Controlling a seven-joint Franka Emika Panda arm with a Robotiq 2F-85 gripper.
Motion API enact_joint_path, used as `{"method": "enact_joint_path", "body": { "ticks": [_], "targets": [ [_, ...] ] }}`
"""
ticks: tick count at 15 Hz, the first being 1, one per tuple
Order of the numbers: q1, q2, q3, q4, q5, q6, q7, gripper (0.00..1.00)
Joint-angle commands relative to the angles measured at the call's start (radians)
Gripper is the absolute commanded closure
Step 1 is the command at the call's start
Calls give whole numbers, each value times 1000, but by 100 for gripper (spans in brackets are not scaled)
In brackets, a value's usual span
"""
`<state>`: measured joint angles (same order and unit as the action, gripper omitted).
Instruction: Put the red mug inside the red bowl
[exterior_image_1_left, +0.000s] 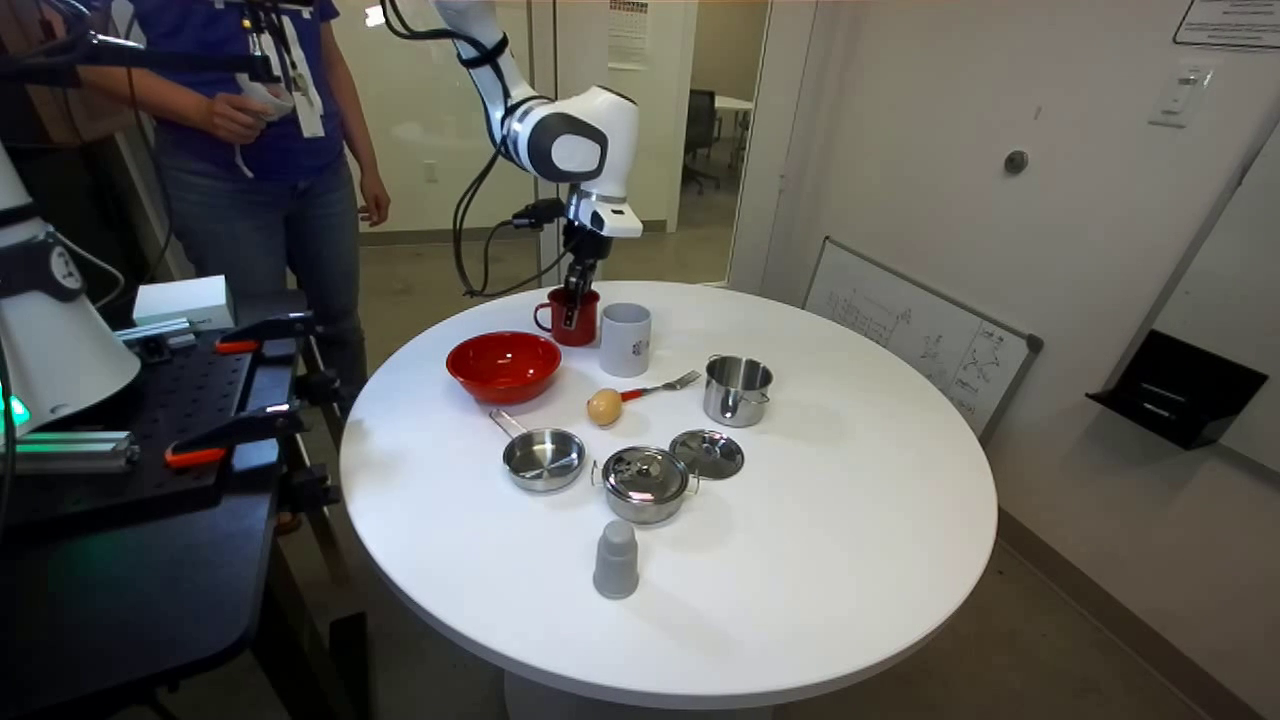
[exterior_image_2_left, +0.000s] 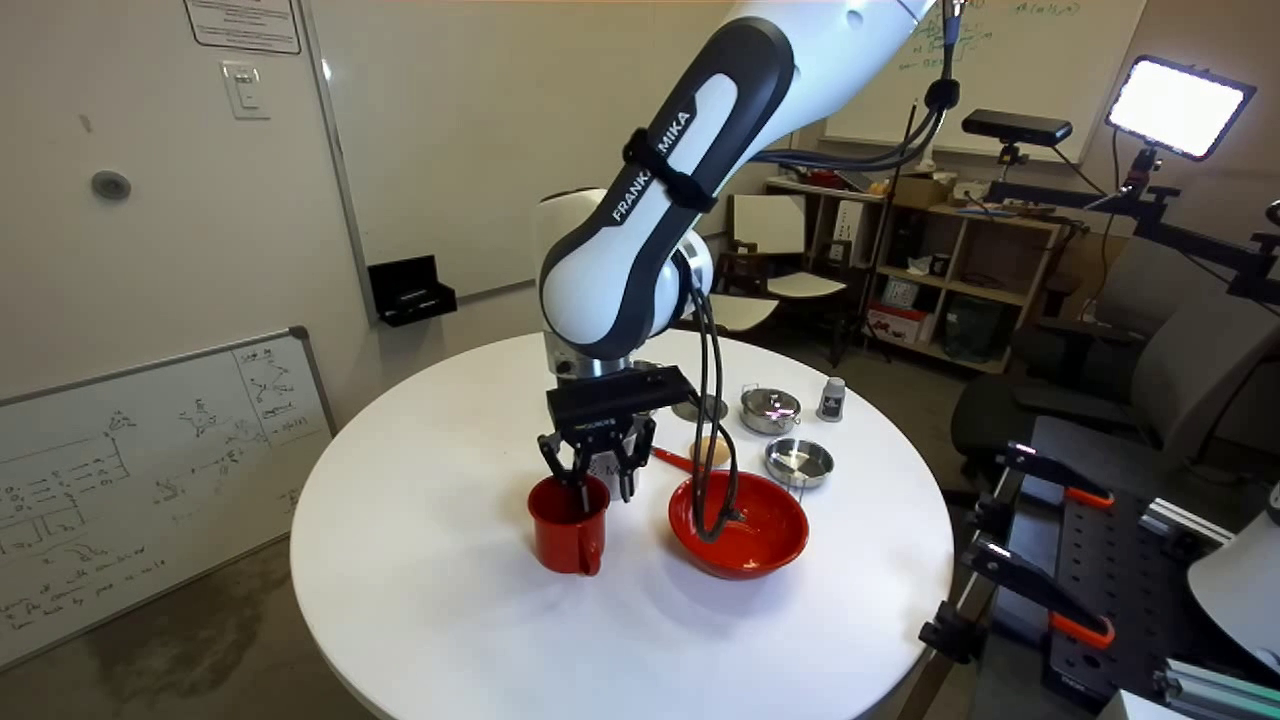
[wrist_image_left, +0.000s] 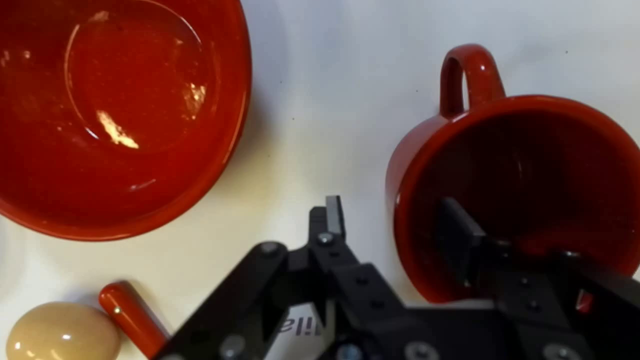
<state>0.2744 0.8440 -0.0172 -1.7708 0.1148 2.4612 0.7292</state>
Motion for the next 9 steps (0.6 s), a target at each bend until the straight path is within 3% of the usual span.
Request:
{"method": "enact_joint_path", "body": {
  "ticks": [1,4,9],
  "targets": [
    [13,14,-11,32,5,-10,30,79],
    [11,6,-8,24,9,-7,40,99],
    [26,-61,-18,-32,5,31,87,98]
  ]
}}
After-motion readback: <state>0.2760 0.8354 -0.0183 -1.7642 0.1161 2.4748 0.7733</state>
